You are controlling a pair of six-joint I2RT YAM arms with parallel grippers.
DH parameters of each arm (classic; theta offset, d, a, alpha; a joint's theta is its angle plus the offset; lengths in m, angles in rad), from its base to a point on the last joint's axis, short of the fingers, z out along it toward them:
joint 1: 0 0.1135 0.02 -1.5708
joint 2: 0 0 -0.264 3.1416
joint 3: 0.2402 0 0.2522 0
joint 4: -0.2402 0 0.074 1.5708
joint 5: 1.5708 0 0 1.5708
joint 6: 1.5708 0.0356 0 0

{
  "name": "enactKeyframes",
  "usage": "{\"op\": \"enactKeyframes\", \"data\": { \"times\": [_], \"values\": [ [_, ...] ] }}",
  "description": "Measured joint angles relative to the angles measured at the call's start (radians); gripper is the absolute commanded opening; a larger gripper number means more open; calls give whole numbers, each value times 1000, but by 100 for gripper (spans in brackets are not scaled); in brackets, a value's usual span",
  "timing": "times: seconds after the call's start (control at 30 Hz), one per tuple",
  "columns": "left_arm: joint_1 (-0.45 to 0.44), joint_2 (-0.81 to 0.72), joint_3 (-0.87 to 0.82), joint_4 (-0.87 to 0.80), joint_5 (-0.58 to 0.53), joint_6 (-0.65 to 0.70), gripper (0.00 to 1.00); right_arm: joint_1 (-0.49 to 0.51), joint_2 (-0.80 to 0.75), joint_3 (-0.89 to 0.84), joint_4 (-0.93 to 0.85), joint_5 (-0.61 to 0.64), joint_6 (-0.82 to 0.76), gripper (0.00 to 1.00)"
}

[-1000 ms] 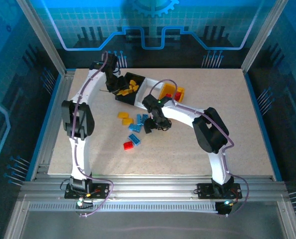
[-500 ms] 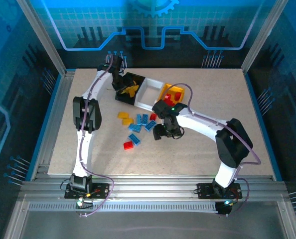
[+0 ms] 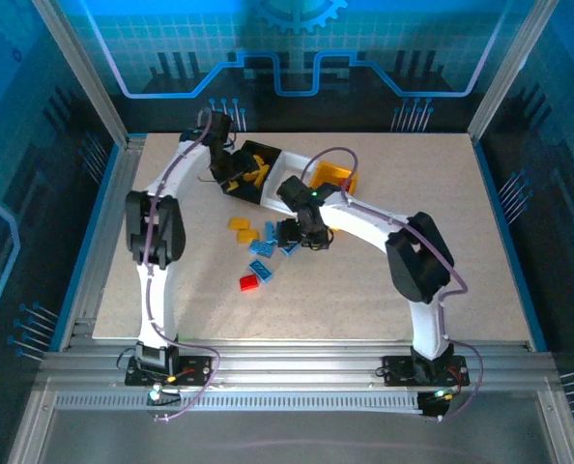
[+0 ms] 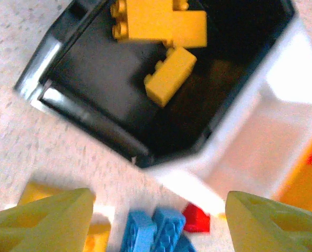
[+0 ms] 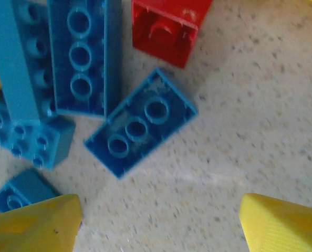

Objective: Sort the legos into containers by color

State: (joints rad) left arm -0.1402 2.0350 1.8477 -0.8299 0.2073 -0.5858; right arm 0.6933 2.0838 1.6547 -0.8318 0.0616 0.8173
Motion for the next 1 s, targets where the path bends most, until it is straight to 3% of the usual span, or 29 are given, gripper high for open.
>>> {"op": "enactKeyframes", "data": {
  "times": [0.17,0.3,0.53,0.73,0.87,1.0],
  "values": [
    [0,-272,-251,37,0,13,70,-15,69,51,0,8,29,81],
    [0,-393,-407,43,-1,13,70,-21,93,67,-2,8,29,78],
    [0,-432,-502,43,-1,12,71,-21,38,-68,24,18,19,70],
    [0,-447,-505,50,-1,12,71,-21,-106,-241,34,43,-14,67],
    [-1,-452,-520,55,-1,11,71,-23,-190,-303,35,35,-71,68],
    [-1,-452,-540,57,0,10,71,-34,-160,-273,47,-18,-172,71]
  ]
}}
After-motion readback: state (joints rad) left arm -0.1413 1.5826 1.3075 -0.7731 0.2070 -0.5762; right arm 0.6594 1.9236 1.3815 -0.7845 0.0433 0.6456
